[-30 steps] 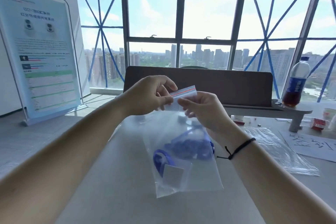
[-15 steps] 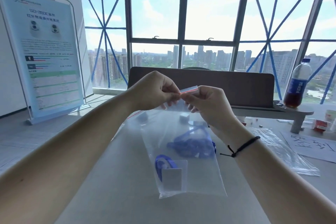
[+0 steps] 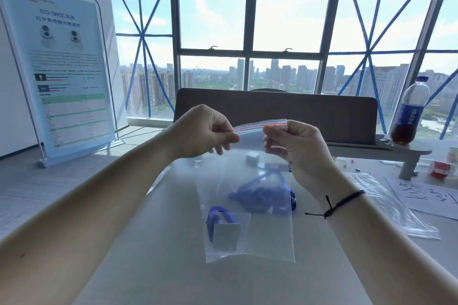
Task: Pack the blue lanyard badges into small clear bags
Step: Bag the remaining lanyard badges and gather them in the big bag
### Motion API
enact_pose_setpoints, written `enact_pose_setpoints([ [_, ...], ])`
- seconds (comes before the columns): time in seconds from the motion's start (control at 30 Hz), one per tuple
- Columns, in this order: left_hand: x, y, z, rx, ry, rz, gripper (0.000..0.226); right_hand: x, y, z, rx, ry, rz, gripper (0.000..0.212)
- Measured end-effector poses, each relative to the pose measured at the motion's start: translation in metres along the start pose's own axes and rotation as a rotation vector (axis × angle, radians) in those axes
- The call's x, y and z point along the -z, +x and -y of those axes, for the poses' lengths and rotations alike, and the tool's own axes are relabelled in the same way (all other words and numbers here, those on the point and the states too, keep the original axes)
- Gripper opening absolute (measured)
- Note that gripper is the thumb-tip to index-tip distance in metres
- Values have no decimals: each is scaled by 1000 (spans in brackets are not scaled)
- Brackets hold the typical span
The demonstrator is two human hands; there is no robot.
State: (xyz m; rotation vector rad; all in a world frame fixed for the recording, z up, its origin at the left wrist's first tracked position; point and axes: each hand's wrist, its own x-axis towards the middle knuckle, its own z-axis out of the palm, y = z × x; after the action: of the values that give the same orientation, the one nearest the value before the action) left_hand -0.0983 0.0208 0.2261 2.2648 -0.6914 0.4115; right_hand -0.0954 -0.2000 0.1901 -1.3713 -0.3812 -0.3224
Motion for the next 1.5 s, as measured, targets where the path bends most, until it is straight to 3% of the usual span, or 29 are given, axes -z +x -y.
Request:
enact_pose_setpoints([
  [0.17, 11, -15, 18, 56, -117, -100, 14, 19, -2, 5, -45, 75, -58, 19],
  [0.37, 5, -22, 25, 178, -649, -241, 15, 12, -5, 4, -71, 152, -75, 9],
  [0.53, 4, -26, 30, 225, -727, -266, 19, 9, -5, 3, -102, 192, -102, 11],
  [0.63, -2, -24, 34, 291, -812, -398, 12, 5, -5, 0, -125, 249, -131, 13],
  [0.7, -10, -24, 39, 302, -752, -511, 13, 0, -5, -5, -134, 253, -124, 12],
  [0.83, -24, -22, 56, 185, -380, -721, 21, -11, -7, -10, -126, 252, -116, 12],
  [0.93, -25, -20, 64, 119, -216, -804, 21, -15, -6, -11, -115, 259, -110, 13],
  [1.0, -24, -20, 67, 113, -229, -821, 20, -18, -5, -12, -115, 268, -87, 12],
  [1.1, -24, -25, 73, 163, -351, -797, 22, -21, -3, -15, -122, 298, -39, 10],
  [1.17, -29, -32, 82, 239, -547, -672, 37, -25, 0, -20, -136, 318, -20, 9],
  [1.23, -39, -44, 98, 280, -752, -417, 68, -29, 3, -25, -152, 334, -13, 8],
  [1.33, -62, -66, 122, 376, -764, 5, 92, -31, 8, -34, -166, 344, -9, 13],
  [1.4, -78, -75, 130, 449, -707, 176, 79, -30, 10, -38, -170, 330, -15, 10],
  [1.5, -90, -79, 130, 487, -757, 118, 38, -24, 14, -41, -167, 323, -60, 8],
])
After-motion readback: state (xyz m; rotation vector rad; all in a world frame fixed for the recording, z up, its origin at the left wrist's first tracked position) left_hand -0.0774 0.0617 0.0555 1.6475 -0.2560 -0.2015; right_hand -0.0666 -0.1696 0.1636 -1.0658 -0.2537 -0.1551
